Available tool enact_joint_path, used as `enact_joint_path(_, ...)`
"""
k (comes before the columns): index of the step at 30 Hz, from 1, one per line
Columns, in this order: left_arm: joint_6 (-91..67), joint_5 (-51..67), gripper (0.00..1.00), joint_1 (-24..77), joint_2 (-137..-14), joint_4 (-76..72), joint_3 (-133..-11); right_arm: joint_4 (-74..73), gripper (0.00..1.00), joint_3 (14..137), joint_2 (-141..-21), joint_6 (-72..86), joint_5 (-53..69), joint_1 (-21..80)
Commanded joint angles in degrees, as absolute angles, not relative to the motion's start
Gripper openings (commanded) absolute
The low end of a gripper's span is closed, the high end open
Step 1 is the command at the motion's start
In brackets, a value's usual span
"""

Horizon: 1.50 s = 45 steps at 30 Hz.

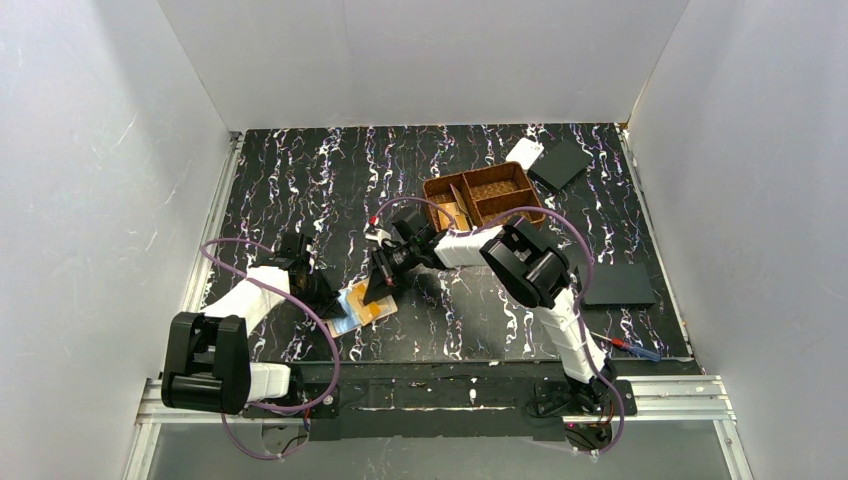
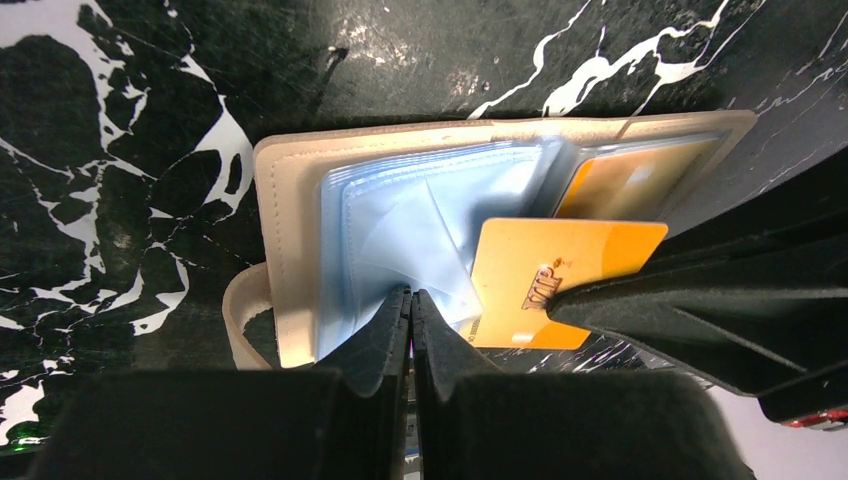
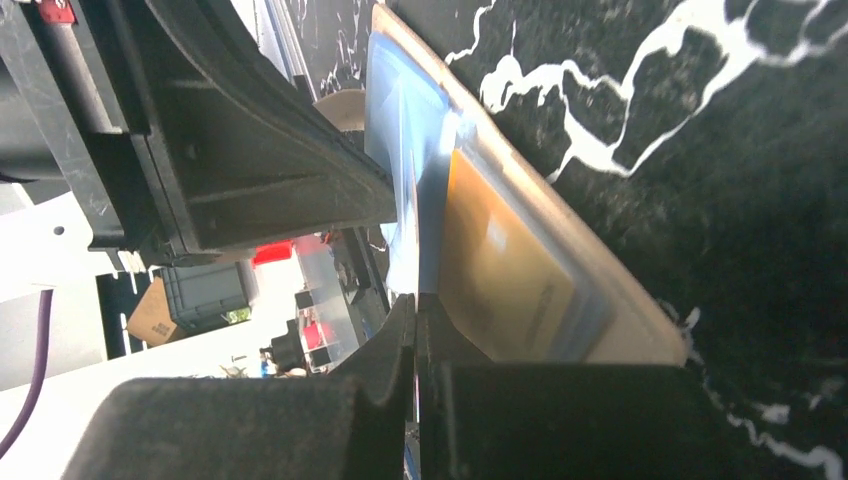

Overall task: Put the credit cards into the card holder
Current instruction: Insert the credit card into the card holder.

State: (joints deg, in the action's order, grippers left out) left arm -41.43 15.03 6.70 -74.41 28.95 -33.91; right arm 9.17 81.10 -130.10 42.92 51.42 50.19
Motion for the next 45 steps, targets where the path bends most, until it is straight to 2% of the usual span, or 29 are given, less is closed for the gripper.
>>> enact_joint_path(1, -39.79, 8.43, 0.00, 6.89, -76.30, 30.21, -32.16, 10.32, 0.01, 85.28, -132.66, 43.90, 52.58, 50.05)
enact_joint_path(15, -40.02, 11.80, 0.00, 6.42, -72.15, 36.04, -36.96, 12.27, 0.01, 80.87, -128.45, 45.29, 48.14, 48.44)
enact_joint_path(22, -38.11, 9.21, 0.19, 3.12, -69.14, 41.09, -41.65, 8.30, 0.01, 80.99, -126.16, 43.00, 47.02, 48.34)
enact_joint_path(29, -34.77, 13.93, 0.24, 1.06, -76.29, 38.40, -42.71, 4.59, 0.01, 80.60, -122.18, 40.00, 45.46, 48.25)
enact_joint_path(33, -35.19, 15.87, 0.25, 0.97, -78.03, 36.48, -42.09, 2.08, 0.01, 80.89, -120.18, 36.69, 41.79, 47.91)
enact_joint_path(36, -35.76, 15.07, 0.23, 0.97, -79.58, 36.39, -41.82, 5.65, 0.01, 78.98, -119.65, 38.36, 39.74, 47.73)
enact_joint_path(41, -37.02, 11.46, 0.13, 0.92, -82.69, 37.34, -41.17, 14.90, 0.01, 75.29, -120.02, 43.75, 38.66, 47.72)
enact_joint_path(45, -37.22, 8.93, 0.09, 0.97, -85.32, 37.35, -40.52, 15.97, 0.01, 75.64, -121.10, 43.65, 39.16, 47.72)
